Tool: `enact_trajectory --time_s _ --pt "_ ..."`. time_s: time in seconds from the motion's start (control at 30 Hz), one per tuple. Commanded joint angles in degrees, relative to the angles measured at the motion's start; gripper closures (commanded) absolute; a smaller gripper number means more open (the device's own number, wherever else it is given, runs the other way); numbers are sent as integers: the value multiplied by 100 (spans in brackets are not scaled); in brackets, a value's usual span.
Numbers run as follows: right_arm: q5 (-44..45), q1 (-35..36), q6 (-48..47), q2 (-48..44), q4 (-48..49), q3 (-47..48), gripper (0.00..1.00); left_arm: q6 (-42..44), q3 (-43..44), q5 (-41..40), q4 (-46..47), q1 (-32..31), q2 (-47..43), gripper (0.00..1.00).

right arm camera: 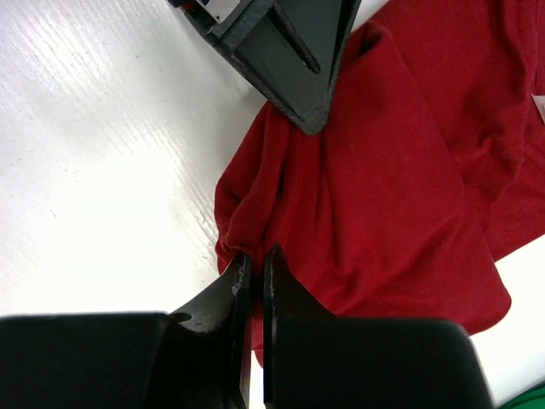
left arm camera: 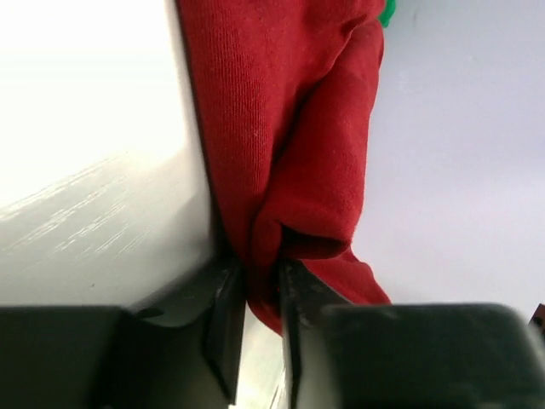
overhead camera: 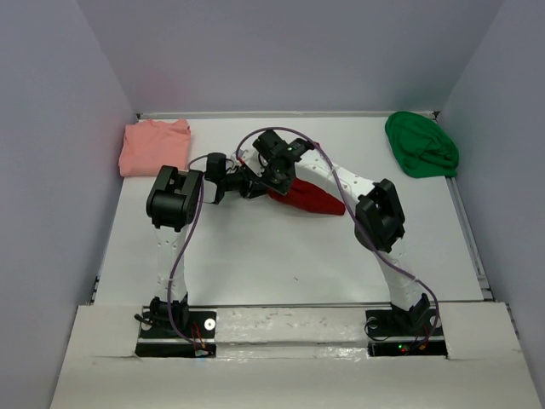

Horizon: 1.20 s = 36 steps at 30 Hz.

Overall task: Fold and stack the t-shirts
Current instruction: Put the neatly folded tshirt into the corner of the board with the left arm

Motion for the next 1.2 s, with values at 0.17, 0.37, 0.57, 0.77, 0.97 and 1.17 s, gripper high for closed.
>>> enact_trajectory --time_s 0.17,0.37,0.57,0.77,0.97,1.17 --pt "-118 39 -13 -402 36 -108 100 172 71 -156 -285 -51 156 83" --pt "-215 92 -4 -358 36 -81 100 155 186 -77 -268 -78 138 85" --pt "-215 198 -30 -235 18 -47 100 111 230 -15 -241 -78 33 100" --pt "74 250 -83 -436 -8 41 1 189 168 11 -189 -34 -178 100" --pt "583 198 -109 -1024 0 445 0 602 203 -129 -530 19 -503 100" --pt "1778 -590 -223 -1377 720 33 0 1524 659 -305 -1610 28 -688 100"
